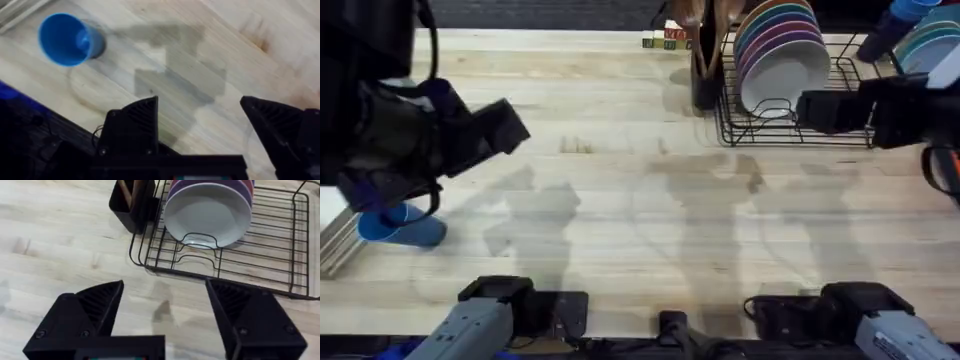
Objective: Pick up the cup on the table and put them onto the rack.
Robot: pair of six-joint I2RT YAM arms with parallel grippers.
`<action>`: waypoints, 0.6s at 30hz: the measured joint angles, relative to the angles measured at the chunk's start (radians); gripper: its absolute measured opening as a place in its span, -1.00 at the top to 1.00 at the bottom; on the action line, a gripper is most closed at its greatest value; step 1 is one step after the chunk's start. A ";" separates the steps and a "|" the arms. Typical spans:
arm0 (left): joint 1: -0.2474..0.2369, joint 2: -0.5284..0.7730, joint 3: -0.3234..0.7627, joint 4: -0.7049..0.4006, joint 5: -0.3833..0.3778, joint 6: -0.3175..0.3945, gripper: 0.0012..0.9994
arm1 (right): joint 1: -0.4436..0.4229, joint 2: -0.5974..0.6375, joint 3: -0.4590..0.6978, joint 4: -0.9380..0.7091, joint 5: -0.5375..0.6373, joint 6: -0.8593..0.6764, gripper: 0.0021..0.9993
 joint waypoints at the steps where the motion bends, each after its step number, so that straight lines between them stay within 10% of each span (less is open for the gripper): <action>1: 0.000 0.000 0.013 -0.014 -0.014 -0.016 -0.99 | 0.000 0.000 0.000 0.004 0.000 0.000 -0.99; 9: 0.039 0.000 0.059 -0.094 -0.120 -0.104 -0.99 | 0.000 0.000 0.000 0.012 0.000 0.000 -0.99; 18: 0.279 0.000 0.059 -0.141 -0.141 -0.113 -0.99 | 0.000 0.000 0.000 0.012 0.000 0.000 -0.99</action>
